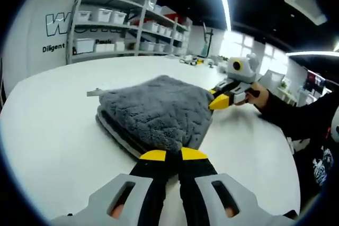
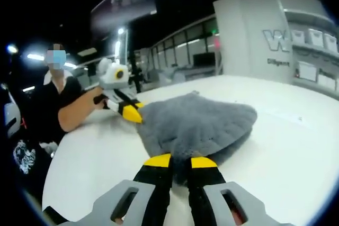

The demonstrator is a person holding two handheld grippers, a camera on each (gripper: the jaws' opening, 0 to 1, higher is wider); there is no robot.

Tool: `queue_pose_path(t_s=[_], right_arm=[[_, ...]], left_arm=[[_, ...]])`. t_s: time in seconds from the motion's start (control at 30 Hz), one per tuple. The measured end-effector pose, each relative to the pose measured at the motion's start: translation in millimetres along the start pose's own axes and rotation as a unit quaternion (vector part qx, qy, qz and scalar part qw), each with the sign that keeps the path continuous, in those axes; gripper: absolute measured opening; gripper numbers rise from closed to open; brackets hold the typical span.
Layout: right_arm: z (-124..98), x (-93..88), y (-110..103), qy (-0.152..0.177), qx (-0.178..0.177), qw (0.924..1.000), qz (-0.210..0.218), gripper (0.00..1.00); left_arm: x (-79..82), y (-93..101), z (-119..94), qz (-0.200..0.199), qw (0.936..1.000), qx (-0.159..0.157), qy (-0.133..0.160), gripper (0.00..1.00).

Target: Open the folded towel by lifting each exposed corner and separating the folded layers until the towel lies flat within the target outline without major curled edges

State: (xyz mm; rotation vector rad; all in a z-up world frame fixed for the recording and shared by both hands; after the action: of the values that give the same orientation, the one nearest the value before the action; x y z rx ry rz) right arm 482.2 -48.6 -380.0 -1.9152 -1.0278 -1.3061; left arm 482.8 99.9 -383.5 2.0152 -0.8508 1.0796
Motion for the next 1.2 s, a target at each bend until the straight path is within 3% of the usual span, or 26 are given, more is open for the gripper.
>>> queue_pose_path(t_s=[0.53, 1.2], right_arm=[[-19.0, -9.1, -12.9, -0.004, -0.006, 0.9998, 0.017, 0.05], [-37.9, -18.0, -38.8, -0.004, 0.019, 0.9996, 0.021, 0.05]], left_arm=[[-9.0, 24.0, 2.1, 0.016, 0.9998, -0.010, -0.005, 0.05], [-19.8, 47.1, -4.0, 0.011, 0.9995, -0.026, -0.011, 0.05]])
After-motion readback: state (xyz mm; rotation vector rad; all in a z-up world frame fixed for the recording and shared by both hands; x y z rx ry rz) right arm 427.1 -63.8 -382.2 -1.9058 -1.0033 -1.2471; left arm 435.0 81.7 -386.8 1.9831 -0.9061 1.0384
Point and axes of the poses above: the point that each gripper's makers call its tool centre point, and the gripper's own axes: z roughly forward along the fingers, y roughly to its right, x roughly out of its top, the point moved 1 cm from there along -z, roughly backward along the fingers, and after that the axes turned 5 degrees about -z, right-handed, at the moved point
